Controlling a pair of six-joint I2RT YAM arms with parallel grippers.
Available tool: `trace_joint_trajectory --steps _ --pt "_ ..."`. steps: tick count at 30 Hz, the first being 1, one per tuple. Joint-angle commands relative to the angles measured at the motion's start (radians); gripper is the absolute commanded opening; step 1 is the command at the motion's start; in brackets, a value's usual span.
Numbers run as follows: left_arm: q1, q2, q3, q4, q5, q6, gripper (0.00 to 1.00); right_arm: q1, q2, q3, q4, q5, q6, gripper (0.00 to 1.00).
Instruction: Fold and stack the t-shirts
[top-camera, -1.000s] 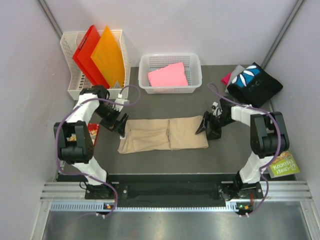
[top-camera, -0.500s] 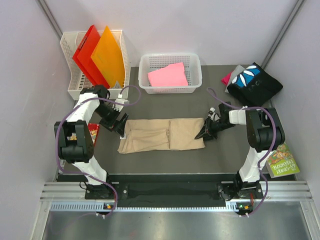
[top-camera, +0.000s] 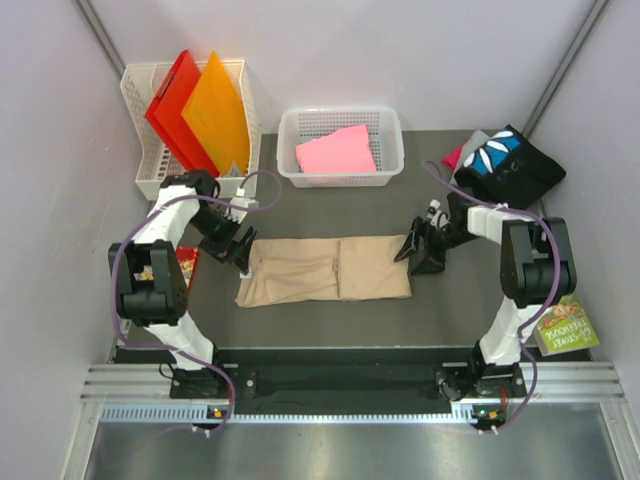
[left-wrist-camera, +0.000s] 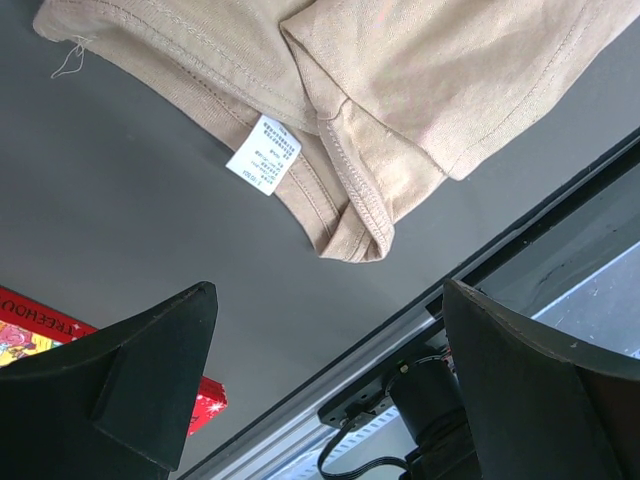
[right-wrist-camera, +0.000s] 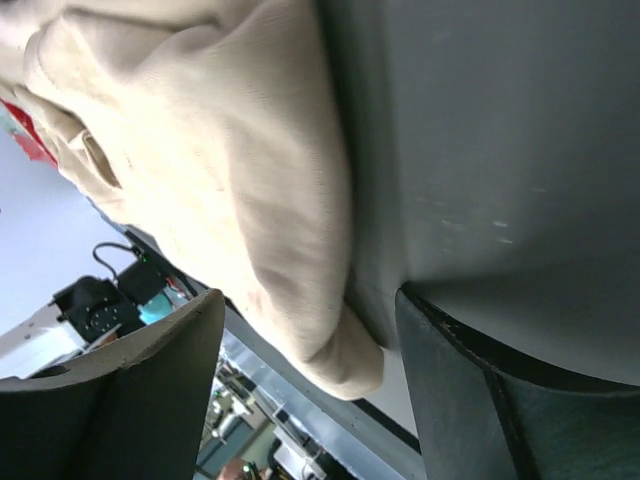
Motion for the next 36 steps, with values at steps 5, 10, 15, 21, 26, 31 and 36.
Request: trace_joint_trajectory --steps 5,10,15,21,26,31,36 --pt "-0.021 -0.010 0.063 -0.061 0.044 0.007 0.99 -0.068 0.085 0.018 0.030 0.140 -0.075 0.63" --pt "-0.271 0.026 0.213 -0.054 0.124 -0.105 0.99 -0.106 0.074 0.001 0.046 0.140 -0.062 0.61" --pt "-0.531 0.170 0.331 0.049 0.132 -0.215 0.99 -0.117 0.028 -0.002 0.043 0.126 -0.038 0.59" --pt "-0.705 0.355 0.445 0.104 0.148 -0.257 0.99 -0.126 -0.011 -0.036 0.055 0.120 -0.032 0.57" --pt "-0.733 0.463 0.535 0.114 0.185 -0.257 0.99 -0.128 -0.001 -0.066 0.085 0.106 -0.020 0.54" --pt "-0.744 0.526 0.618 0.106 0.155 -0.224 0.99 -0.128 0.011 -0.094 0.133 0.084 0.006 0.52" --pt "-0.744 0.520 0.641 0.130 0.153 -0.223 0.99 -0.125 0.037 -0.108 0.156 0.064 0.017 0.51"
